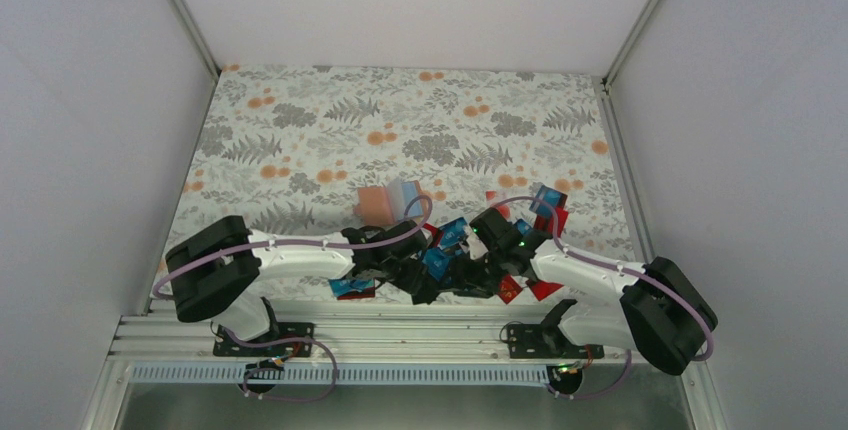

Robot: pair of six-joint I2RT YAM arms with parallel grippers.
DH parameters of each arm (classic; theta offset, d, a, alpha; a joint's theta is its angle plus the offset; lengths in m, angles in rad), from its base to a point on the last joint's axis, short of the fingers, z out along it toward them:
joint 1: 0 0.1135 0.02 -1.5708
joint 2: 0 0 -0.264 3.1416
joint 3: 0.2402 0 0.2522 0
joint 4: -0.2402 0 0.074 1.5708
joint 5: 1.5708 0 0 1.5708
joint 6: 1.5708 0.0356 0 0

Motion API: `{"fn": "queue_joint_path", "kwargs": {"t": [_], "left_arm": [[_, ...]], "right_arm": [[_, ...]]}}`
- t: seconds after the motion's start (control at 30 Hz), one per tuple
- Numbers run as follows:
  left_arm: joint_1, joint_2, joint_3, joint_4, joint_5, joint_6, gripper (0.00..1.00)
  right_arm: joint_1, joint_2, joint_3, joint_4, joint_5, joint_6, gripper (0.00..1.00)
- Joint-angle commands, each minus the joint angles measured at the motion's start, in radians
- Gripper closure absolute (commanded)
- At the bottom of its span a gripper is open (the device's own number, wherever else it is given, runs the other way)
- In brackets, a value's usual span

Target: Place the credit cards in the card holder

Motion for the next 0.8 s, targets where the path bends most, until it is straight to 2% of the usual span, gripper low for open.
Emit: {"fn": "queue_joint_path", "kwargs": {"t": [0.0,0.37,0.63,0.77], "left_arm": [[0.001,0.043,0.011,0.029,0.005,0.003,0.42],[-0.027,0.029,-0.028,0.079,0.075,0.012,0.42],[-0.046,0.050,-0.024,0.106,0.087,0.013,0.42],[-0.050,0.058,-0.019,0.104,0.088,0.016,0.42]], "right_arm": [[0.014,-0.019,-0.002,-0.002,0.007,0.012,0.41],[0.014,-0.020,-0.007,0.007,0.002,0.020,0.40],[0.019,-0.019,-0.057,0.067,-0.027,0.067,0.39],[0.031,-0.044,-0.077,0.042,-0.055,0.072,0.39]]}}
